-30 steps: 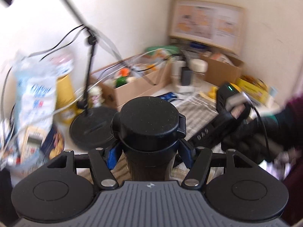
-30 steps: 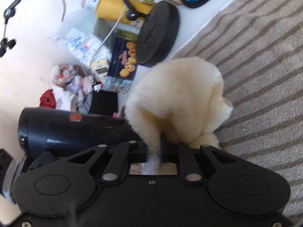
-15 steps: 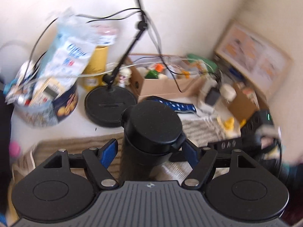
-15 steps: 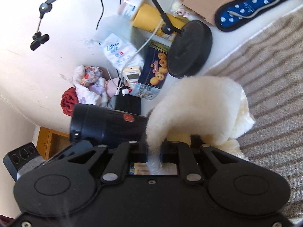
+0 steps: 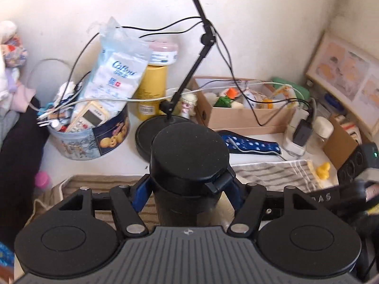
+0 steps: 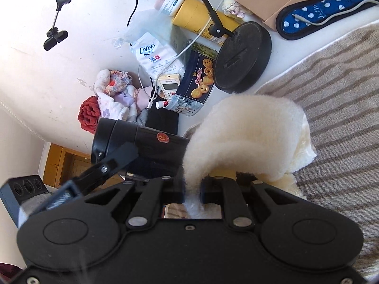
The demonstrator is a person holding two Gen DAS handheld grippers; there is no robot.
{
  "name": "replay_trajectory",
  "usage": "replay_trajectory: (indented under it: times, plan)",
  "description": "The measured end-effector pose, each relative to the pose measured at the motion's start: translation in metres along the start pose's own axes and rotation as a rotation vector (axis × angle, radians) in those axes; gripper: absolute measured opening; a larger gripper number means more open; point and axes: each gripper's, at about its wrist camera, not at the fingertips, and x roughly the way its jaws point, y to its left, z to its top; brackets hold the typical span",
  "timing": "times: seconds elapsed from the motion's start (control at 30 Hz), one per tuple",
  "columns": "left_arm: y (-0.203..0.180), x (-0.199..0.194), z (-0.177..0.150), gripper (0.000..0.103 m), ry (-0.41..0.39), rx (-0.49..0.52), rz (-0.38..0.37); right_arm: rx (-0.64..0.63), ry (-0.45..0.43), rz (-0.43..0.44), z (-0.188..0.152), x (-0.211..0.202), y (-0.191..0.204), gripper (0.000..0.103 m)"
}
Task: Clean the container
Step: 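Wipe the tumbler body with the towel in the right gripper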
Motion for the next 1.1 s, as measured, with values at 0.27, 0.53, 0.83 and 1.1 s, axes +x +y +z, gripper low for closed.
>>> replay_trajectory:
  times: [0.27, 0.53, 0.83, 1.1]
  plan:
    - [0.035, 0.005, 0.005, 0.064, 0.012, 0.308, -0.324, -0.033, 0.009, 0.03, 0.005, -0.012, 0.002, 0.01]
    - [0.024, -0.019, 0.007, 0.073, 0.009, 0.124, -0.253, -0.05, 0.006, 0.068, 0.008, -0.02, 0.007, 0.01]
    - [0.02, -0.023, 0.008, 0.074, -0.033, -0.094, -0.123, -0.069, 0.001, 0.096, 0.009, -0.025, 0.012, 0.01]
    - [0.005, -0.017, 0.015, 0.074, -0.034, -0.015, -0.101, -0.083, -0.025, 0.102, 0.013, -0.03, 0.02, 0.01]
